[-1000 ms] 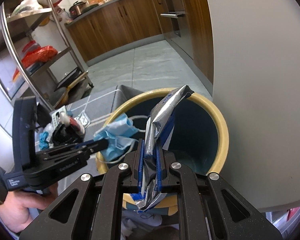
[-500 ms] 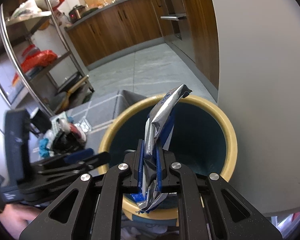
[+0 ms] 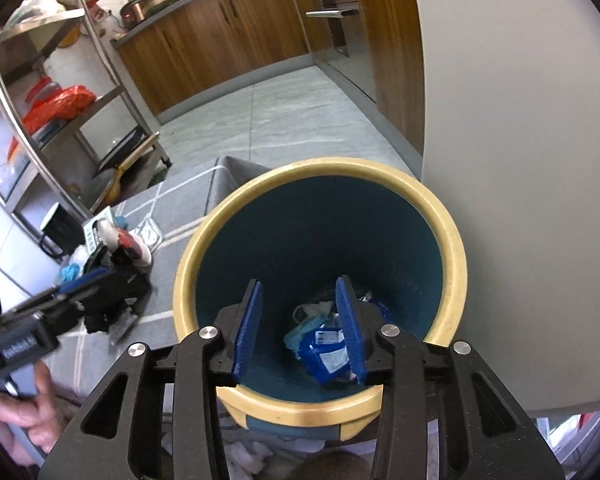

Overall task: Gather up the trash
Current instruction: 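Open both tools to drop the foil bag and mask into the bin, then move both tools back over the remaining trash on the table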

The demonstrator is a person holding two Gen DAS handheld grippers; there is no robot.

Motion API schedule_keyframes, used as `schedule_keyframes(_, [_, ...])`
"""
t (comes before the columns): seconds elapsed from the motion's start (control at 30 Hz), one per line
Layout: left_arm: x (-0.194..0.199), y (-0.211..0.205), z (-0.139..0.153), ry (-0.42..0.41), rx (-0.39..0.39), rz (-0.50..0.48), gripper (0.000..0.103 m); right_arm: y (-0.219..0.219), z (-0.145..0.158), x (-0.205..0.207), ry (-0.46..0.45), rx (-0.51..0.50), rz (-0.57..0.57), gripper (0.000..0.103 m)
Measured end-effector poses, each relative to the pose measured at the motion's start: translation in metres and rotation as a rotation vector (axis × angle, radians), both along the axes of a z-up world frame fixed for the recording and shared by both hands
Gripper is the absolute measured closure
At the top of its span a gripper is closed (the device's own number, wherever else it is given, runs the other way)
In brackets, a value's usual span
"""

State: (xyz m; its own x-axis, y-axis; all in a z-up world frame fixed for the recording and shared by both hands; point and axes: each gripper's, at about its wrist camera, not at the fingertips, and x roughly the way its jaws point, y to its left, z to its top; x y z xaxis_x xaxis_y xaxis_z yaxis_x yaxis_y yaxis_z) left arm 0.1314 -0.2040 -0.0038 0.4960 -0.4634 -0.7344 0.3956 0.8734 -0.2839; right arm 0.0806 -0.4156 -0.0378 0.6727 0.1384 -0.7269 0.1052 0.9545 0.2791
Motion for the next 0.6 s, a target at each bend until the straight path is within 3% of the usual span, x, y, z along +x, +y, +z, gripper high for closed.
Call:
schedule_keyframes(0.2, [-0.003, 0.044, 0.012, -0.033, 0.006, 0.061, 0.038, 0.007, 0.009, 0.000, -0.020, 0.007, 0.023, 0.060])
schedule_keyframes(0.6, [-0.014, 0.126, 0.029, -0.065, 0.010, 0.184, 0.031, 0.030, 0.021, 0.002, -0.048, 0.000, 0.085, 0.040])
